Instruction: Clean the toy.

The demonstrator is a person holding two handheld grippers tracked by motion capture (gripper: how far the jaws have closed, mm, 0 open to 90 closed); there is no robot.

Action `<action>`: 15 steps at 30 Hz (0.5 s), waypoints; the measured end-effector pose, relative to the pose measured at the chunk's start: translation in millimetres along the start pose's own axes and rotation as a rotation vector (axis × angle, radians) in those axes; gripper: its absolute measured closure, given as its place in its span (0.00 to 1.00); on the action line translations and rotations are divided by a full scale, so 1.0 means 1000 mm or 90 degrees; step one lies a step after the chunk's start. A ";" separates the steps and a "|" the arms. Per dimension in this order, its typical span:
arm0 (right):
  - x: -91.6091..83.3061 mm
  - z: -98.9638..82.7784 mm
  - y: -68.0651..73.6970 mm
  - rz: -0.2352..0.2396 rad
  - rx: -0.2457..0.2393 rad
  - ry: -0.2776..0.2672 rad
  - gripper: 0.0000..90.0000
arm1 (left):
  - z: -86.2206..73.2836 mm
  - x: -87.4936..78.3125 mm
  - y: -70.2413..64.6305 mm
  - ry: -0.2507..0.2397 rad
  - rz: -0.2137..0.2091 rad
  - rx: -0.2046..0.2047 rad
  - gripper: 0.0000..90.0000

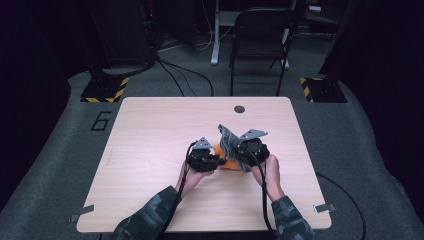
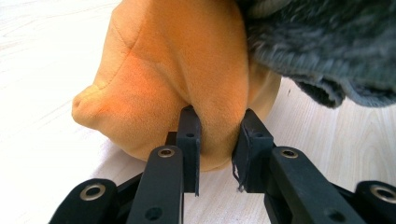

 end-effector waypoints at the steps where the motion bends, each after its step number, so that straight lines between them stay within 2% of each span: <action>1: -0.001 -0.001 -0.002 -0.003 0.010 0.001 0.80 | 0.000 0.000 0.000 0.000 0.000 0.001 0.82; 6: -0.003 -0.007 -0.014 -0.013 0.029 0.011 0.80 | 0.000 0.000 -0.001 -0.001 0.000 -0.013 0.82; 10: -0.003 -0.012 -0.023 -0.013 0.040 0.019 0.80 | 0.000 0.000 0.000 0.000 -0.004 -0.011 0.82; 12: -0.002 -0.019 -0.034 -0.017 0.058 0.026 0.80 | 0.000 0.001 0.000 -0.001 -0.004 -0.012 0.82; 15: -0.001 -0.026 -0.043 -0.027 0.074 0.038 0.80 | -0.001 0.001 0.000 0.001 -0.005 -0.015 0.82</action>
Point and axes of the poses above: each handheld gripper's, and its own axes: x roughly forward along the jaws, z roughly out of its top, y roughly to its left, the point moved 8 cm from there along x, roughly forward along the jaws, and after that the axes turned 11 degrees about z, right-handed, at the moved point
